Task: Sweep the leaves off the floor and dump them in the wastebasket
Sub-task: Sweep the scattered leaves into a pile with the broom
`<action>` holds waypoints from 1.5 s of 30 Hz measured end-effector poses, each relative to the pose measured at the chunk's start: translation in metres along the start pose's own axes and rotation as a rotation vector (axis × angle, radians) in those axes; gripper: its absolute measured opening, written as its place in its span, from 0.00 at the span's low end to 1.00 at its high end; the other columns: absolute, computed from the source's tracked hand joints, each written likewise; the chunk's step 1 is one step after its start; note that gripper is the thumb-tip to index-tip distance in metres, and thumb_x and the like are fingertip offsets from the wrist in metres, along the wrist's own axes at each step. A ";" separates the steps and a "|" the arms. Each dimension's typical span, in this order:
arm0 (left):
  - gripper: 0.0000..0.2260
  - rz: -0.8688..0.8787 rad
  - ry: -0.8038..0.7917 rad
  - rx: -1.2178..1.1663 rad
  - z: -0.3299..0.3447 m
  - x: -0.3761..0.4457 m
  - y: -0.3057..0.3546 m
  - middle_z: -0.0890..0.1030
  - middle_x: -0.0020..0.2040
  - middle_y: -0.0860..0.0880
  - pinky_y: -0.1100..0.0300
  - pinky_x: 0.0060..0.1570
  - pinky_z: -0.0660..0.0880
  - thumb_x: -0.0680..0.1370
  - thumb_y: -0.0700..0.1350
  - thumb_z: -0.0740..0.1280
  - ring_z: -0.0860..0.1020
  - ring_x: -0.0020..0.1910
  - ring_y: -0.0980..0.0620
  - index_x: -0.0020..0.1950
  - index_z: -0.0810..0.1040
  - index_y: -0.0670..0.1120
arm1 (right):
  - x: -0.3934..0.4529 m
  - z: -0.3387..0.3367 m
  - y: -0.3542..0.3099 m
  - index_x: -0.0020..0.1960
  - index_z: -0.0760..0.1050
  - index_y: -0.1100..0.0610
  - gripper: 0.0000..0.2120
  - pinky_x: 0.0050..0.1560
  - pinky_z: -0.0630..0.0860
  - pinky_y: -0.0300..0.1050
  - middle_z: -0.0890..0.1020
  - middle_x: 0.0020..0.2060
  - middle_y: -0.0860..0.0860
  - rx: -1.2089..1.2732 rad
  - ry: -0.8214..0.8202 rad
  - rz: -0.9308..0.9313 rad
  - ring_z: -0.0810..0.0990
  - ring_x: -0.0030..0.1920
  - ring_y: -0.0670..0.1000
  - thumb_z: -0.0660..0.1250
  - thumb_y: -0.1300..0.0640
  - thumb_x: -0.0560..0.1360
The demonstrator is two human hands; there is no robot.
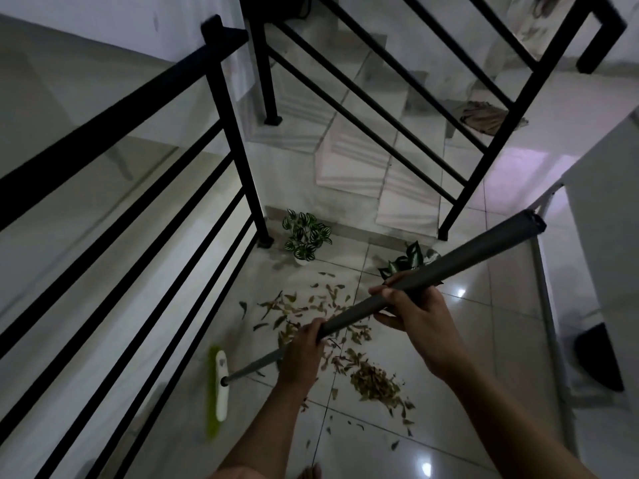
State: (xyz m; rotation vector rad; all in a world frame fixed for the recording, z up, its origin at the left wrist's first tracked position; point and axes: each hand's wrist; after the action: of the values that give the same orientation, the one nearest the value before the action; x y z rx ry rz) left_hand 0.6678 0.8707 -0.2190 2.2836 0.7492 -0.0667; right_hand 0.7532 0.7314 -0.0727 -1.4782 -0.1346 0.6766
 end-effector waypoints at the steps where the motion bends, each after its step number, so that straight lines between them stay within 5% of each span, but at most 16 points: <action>1: 0.17 -0.004 -0.009 -0.004 -0.001 0.006 -0.004 0.75 0.62 0.43 0.58 0.55 0.73 0.79 0.40 0.59 0.76 0.58 0.46 0.68 0.66 0.45 | 0.004 0.002 0.005 0.48 0.70 0.57 0.06 0.50 0.79 0.44 0.79 0.51 0.54 0.012 -0.002 0.007 0.78 0.55 0.50 0.58 0.65 0.75; 10: 0.17 0.044 -0.067 0.019 0.007 0.070 -0.034 0.73 0.65 0.43 0.58 0.61 0.67 0.79 0.39 0.60 0.72 0.63 0.46 0.68 0.68 0.43 | 0.049 0.009 0.038 0.48 0.70 0.60 0.04 0.49 0.79 0.39 0.80 0.51 0.57 0.151 0.092 0.003 0.79 0.56 0.52 0.57 0.66 0.76; 15: 0.18 0.166 -0.075 0.021 0.024 0.077 -0.029 0.73 0.66 0.43 0.59 0.63 0.65 0.77 0.34 0.60 0.71 0.64 0.46 0.67 0.69 0.42 | 0.043 -0.006 0.052 0.44 0.71 0.58 0.06 0.52 0.79 0.45 0.79 0.52 0.60 0.168 0.182 -0.022 0.78 0.56 0.54 0.58 0.66 0.76; 20: 0.19 0.200 -0.088 -0.009 0.049 0.073 -0.013 0.71 0.67 0.46 0.71 0.61 0.58 0.77 0.32 0.59 0.69 0.67 0.48 0.67 0.70 0.45 | 0.018 -0.028 0.062 0.41 0.71 0.57 0.09 0.53 0.79 0.48 0.79 0.50 0.60 0.172 0.243 -0.060 0.80 0.53 0.53 0.58 0.68 0.75; 26: 0.21 0.276 -0.168 -0.003 0.091 0.033 0.045 0.71 0.68 0.46 0.64 0.65 0.61 0.77 0.33 0.58 0.68 0.67 0.49 0.68 0.69 0.47 | -0.038 -0.083 0.064 0.41 0.71 0.60 0.07 0.46 0.81 0.42 0.80 0.47 0.59 0.111 0.408 -0.149 0.81 0.51 0.53 0.59 0.68 0.74; 29: 0.20 0.310 -0.224 0.003 0.111 0.007 0.082 0.71 0.66 0.45 0.59 0.63 0.66 0.78 0.34 0.57 0.69 0.65 0.48 0.69 0.67 0.49 | -0.069 -0.120 0.053 0.38 0.74 0.55 0.06 0.43 0.81 0.41 0.83 0.42 0.57 0.118 0.444 -0.190 0.81 0.50 0.54 0.68 0.54 0.70; 31: 0.19 0.354 -0.257 0.040 0.120 -0.008 0.102 0.72 0.64 0.44 0.57 0.60 0.69 0.79 0.35 0.56 0.71 0.62 0.47 0.69 0.67 0.49 | -0.088 -0.143 0.044 0.35 0.76 0.49 0.20 0.43 0.81 0.44 0.84 0.42 0.54 0.098 0.427 -0.210 0.82 0.49 0.51 0.74 0.36 0.54; 34: 0.18 0.406 -0.263 0.093 0.125 -0.019 0.120 0.74 0.61 0.43 0.53 0.56 0.72 0.78 0.36 0.58 0.73 0.58 0.45 0.67 0.68 0.48 | -0.105 -0.165 0.035 0.35 0.76 0.47 0.24 0.45 0.81 0.47 0.84 0.44 0.53 0.058 0.390 -0.222 0.82 0.50 0.52 0.74 0.32 0.48; 38: 0.20 0.404 -0.263 0.143 0.118 -0.025 0.118 0.74 0.62 0.43 0.53 0.58 0.72 0.77 0.35 0.59 0.73 0.60 0.45 0.68 0.67 0.47 | -0.111 -0.165 0.036 0.37 0.76 0.48 0.19 0.43 0.81 0.43 0.84 0.44 0.54 0.107 0.373 -0.198 0.82 0.50 0.52 0.75 0.38 0.54; 40: 0.21 0.394 -0.253 0.158 0.110 -0.023 0.108 0.74 0.63 0.44 0.53 0.59 0.71 0.76 0.35 0.60 0.73 0.60 0.46 0.68 0.67 0.47 | -0.109 -0.157 0.041 0.40 0.74 0.53 0.05 0.42 0.80 0.41 0.83 0.44 0.57 0.148 0.369 -0.171 0.81 0.51 0.54 0.69 0.56 0.69; 42: 0.22 0.385 -0.242 0.166 0.102 -0.020 0.098 0.74 0.64 0.45 0.54 0.59 0.71 0.76 0.35 0.61 0.73 0.61 0.46 0.69 0.67 0.49 | -0.104 -0.148 0.047 0.42 0.71 0.57 0.07 0.43 0.81 0.41 0.81 0.46 0.57 0.133 0.378 -0.161 0.81 0.52 0.54 0.60 0.67 0.74; 45: 0.23 0.362 -0.233 0.169 0.092 -0.010 0.081 0.73 0.65 0.46 0.56 0.59 0.71 0.75 0.34 0.62 0.73 0.61 0.47 0.69 0.68 0.48 | -0.094 -0.130 0.054 0.43 0.70 0.58 0.07 0.47 0.81 0.44 0.80 0.48 0.59 0.152 0.361 -0.154 0.81 0.52 0.53 0.59 0.68 0.74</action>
State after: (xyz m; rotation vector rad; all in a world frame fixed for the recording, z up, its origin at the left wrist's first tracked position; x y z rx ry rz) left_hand 0.7178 0.7596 -0.2335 2.4816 0.2112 -0.2294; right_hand 0.7214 0.5694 -0.1092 -1.4032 0.0793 0.2818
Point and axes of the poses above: each hand's wrist, its own x-axis towards the middle knuckle, its own z-axis out of the palm, y = z × x
